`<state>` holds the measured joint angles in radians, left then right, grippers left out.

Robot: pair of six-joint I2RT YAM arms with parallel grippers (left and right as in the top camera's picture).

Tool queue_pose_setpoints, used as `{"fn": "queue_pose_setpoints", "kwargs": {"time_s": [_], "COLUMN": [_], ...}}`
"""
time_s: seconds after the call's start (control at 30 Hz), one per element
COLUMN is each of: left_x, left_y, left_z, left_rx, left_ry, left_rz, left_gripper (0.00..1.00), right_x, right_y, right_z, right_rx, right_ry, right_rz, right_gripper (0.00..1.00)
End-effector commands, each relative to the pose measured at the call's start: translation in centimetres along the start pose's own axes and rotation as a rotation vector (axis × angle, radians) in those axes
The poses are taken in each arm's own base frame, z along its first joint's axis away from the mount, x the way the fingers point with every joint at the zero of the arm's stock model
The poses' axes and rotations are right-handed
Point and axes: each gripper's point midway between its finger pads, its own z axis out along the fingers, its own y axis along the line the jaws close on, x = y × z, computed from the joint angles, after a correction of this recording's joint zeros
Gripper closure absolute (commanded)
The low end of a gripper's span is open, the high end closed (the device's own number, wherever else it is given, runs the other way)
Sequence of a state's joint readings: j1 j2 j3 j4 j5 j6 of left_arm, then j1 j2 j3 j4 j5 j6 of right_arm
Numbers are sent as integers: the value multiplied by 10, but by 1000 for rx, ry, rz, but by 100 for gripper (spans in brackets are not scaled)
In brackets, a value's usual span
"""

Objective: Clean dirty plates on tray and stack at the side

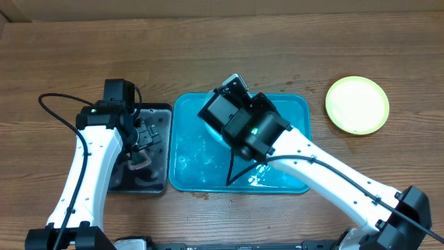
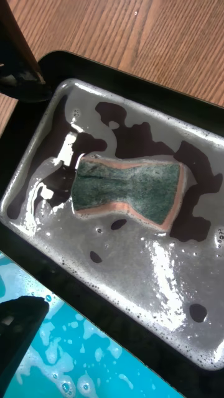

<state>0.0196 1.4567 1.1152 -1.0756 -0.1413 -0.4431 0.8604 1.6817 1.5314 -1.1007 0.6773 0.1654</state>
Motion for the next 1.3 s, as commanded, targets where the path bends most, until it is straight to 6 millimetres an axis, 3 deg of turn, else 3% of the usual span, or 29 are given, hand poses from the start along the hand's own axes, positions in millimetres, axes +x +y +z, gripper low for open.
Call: {"fn": "queue_pose_setpoints", "kwargs": {"time_s": [0.0, 0.1, 0.23, 0.47, 0.57, 0.6, 0.63, 0.67, 0.77, 0.93, 1.27], "left_x": [1, 1, 0, 1, 2, 1, 1, 1, 1, 1, 0], "left_y": [-3, -3, -4, -4, -3, -3, -3, -3, -4, -4, -4], "left_z": [-3, -3, -3, -3, -3, -3, -3, -3, -3, -3, -3], "left_rx": [17, 16, 18, 17, 15, 15, 15, 15, 17, 17, 17], "left_ry": [-6, -5, -8, -6, -3, -4, -4, -5, -7, -7, -9], "left_rz": [-9, -1, -1, -1, -1, -1, -1, -1, -1, -1, -1], "left_gripper": [0, 0, 0, 0, 1, 0, 0, 1, 0, 0, 0], "right_x": [19, 34, 41, 74, 111, 140, 152, 179, 215, 247, 255], "right_y": [14, -2, -41, -152, -206, -230, -238, -254, -269, -271, -253], "right_z": [19, 41, 65, 108, 124, 131, 133, 138, 146, 160, 192], "right_rx": [-261, -299, -329, -323, -266, -215, -196, -158, -120, -94, -126], "right_ry": [161, 259, 330, 375, 393, 430, 449, 487, 548, 629, 694], "right_rz": [381, 507, 740, 1187, 1360, 1446, 1479, 1541, 1603, 1651, 1604], "right_gripper": [96, 96, 96, 96, 96, 96, 96, 96, 96, 96, 96]}}
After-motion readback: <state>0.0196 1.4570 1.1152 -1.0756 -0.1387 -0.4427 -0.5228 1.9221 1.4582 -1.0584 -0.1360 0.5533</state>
